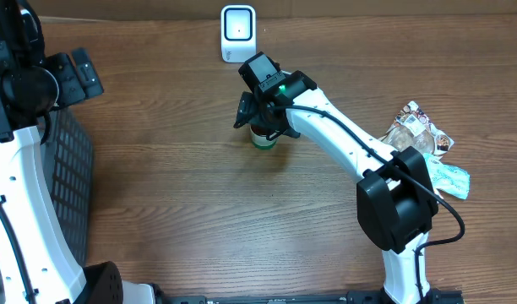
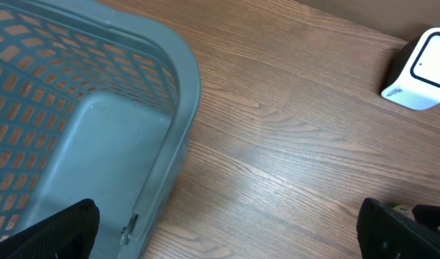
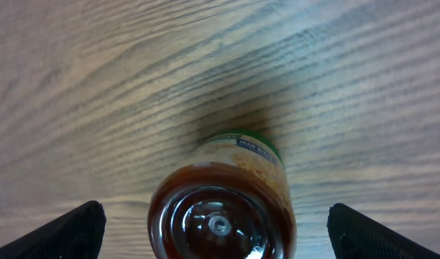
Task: Scan the item barcode
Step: 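Close the right gripper on the brown jar lid and adjust grip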
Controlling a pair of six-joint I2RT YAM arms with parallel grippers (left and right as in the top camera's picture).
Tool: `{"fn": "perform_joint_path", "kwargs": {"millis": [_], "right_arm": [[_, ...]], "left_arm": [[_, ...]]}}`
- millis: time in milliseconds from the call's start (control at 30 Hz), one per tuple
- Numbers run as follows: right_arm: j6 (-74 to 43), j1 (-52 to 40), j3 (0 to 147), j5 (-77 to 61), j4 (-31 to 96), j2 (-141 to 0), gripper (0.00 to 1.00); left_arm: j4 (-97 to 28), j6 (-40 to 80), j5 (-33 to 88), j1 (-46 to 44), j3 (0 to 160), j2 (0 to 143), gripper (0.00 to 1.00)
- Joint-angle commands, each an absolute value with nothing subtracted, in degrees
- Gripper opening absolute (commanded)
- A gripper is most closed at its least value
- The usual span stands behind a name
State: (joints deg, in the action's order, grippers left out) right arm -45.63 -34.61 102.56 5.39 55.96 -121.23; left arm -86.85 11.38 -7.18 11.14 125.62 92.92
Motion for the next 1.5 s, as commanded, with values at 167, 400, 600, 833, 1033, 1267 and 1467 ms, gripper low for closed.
{"fn": "perform_joint_path", "kwargs": {"millis": [167, 400, 600, 833, 1033, 1267, 1467], "right_arm": [[-50.76, -36.03, 100.79, 9.43, 56.01, -119.72, 0.88], [-49.84, -36.05, 98.15, 8.97, 54.30, -119.72, 0.84], [-37.93, -36.03, 98.15, 8.95, 54.52, -119.70, 0.72], [-7.53, -35.99, 98.21, 7.55, 54.85, -119.68, 0.63], [27.77, -36.05, 98.39, -0.10, 62.39, -119.37, 0.73], [31.81, -35.81, 100.60, -0.36, 63.00, -117.01, 0.80], [22.33, -35.62, 101.82, -0.60, 62.74, -114.80, 1.00]], "left_arm": [[-86.76, 10.28, -7.68, 11.22, 125.75, 92.99, 1.00], [-86.74, 10.28, -7.68, 11.22, 125.73, 92.99, 1.00], [-86.74, 10.28, -7.68, 11.22, 125.75, 92.99, 0.99], [-86.74, 10.28, -7.68, 11.22, 125.75, 92.99, 0.99], [-86.74, 10.28, -7.68, 11.22, 125.75, 92.99, 1.00], [-86.74, 10.28, -7.68, 11.22, 125.75, 92.99, 0.99], [-86.74, 10.28, -7.68, 11.22, 125.75, 92.99, 1.00]]}}
